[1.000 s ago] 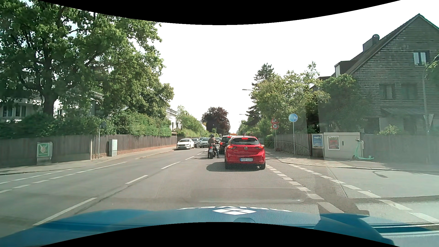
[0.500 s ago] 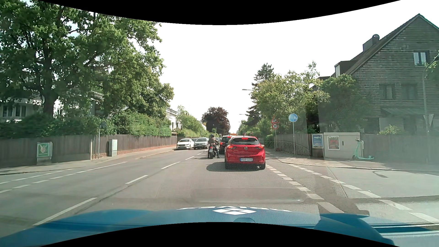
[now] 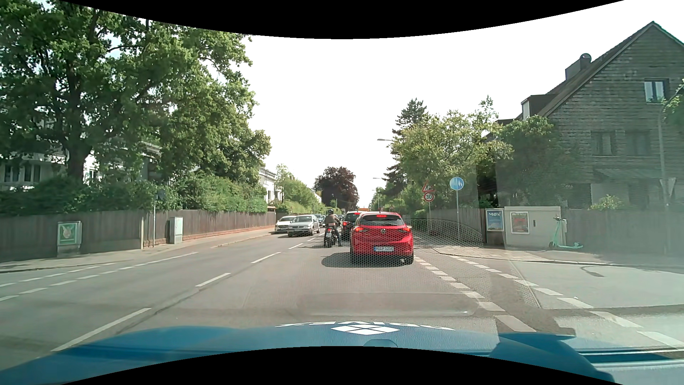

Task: Follow the waypoints while adhering to traffic rules and regulations

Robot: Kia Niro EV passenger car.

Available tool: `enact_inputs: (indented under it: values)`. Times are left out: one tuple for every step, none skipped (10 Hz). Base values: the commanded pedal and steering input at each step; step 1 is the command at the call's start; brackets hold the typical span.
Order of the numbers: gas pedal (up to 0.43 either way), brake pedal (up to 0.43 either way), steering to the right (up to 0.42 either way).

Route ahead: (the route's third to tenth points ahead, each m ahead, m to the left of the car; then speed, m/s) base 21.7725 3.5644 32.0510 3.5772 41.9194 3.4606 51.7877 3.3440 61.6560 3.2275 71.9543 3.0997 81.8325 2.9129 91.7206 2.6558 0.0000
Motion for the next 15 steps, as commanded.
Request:
enact_inputs:
  values:
    - [0.0,0.421,0.0]
    - [0.0,0.427,0.0]
    - [0.0,0.427,-0.001]
    - [0.0,0.421,0.0]
    - [0.0,0.427,0.0]
    - [0.0,0.427,0.0]
    - [0.0,0.427,0.0]
    - [0.0,0.427,-0.001]
    - [0.0,0.421,-0.001]
    - [0.0,0.421,0.0]
    - [0.0,0.427,0.0]
    - [0.0,0.421,0.0]
    - [0.0,0.421,0.0]
    - [0.0,0.427,-0.001]
    - [0.0,0.427,-0.001]
